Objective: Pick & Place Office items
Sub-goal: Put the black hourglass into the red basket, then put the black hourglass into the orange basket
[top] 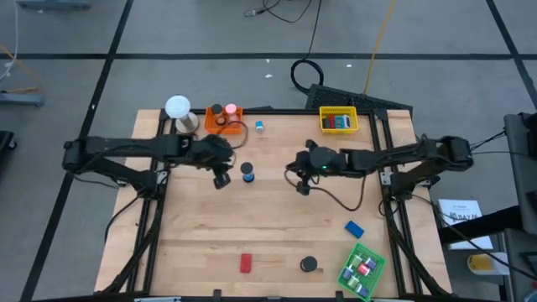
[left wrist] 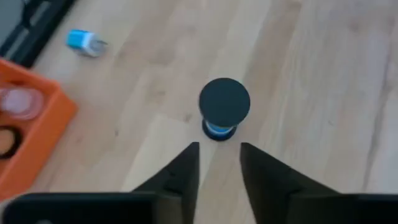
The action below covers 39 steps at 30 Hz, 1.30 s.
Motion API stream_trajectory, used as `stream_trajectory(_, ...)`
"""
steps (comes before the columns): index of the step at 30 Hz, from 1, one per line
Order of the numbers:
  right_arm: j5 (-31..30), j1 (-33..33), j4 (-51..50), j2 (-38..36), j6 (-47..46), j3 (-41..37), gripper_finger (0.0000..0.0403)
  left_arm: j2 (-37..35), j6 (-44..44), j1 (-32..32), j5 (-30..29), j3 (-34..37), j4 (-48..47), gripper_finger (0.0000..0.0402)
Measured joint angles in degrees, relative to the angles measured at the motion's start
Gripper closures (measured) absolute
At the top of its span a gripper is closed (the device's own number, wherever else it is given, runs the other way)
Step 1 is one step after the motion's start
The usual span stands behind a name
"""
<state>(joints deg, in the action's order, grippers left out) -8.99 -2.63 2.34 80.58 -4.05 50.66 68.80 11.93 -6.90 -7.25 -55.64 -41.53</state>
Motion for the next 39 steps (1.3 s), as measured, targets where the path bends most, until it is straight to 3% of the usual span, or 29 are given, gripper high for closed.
stream_trajectory(6,0.04,0.05,8.8,-3.77,0.27,-6.14,0.0401,10.8,-5.4,-0.22,3.36,-6.27,-2.09,0.0203)
stream_trajectory(12,0.06,0.09,9.53,-4.27,0.44,-7.04,0.0402,17.2,-10.33,-0.1,4.04,-11.7,-2.59,0.0129)
stream_trajectory(20,0.15,0.11,9.7,-4.27,0.43,-7.04,0.0402,23.21,-12.9,-0.21,3.27,-12.54,-1.4,0.0077)
stream_trajectory(26,0.17,0.11,9.87,-4.27,0.67,-7.04,0.0402,27.61,-14.75,-0.31,-0.87,-12.49,-1.02,0.0082)
stream_trajectory(35,0.22,0.11,9.86,-4.27,0.87,-7.04,0.0402,28.46,-14.83,-0.15,-0.79,-12.45,-0.33,0.0151)
stream_trajectory(39,0.22,0.11,9.86,-4.27,0.87,-7.04,0.0402,28.22,-9.45,-0.26,-0.71,-12.45,-0.31,0.0167)
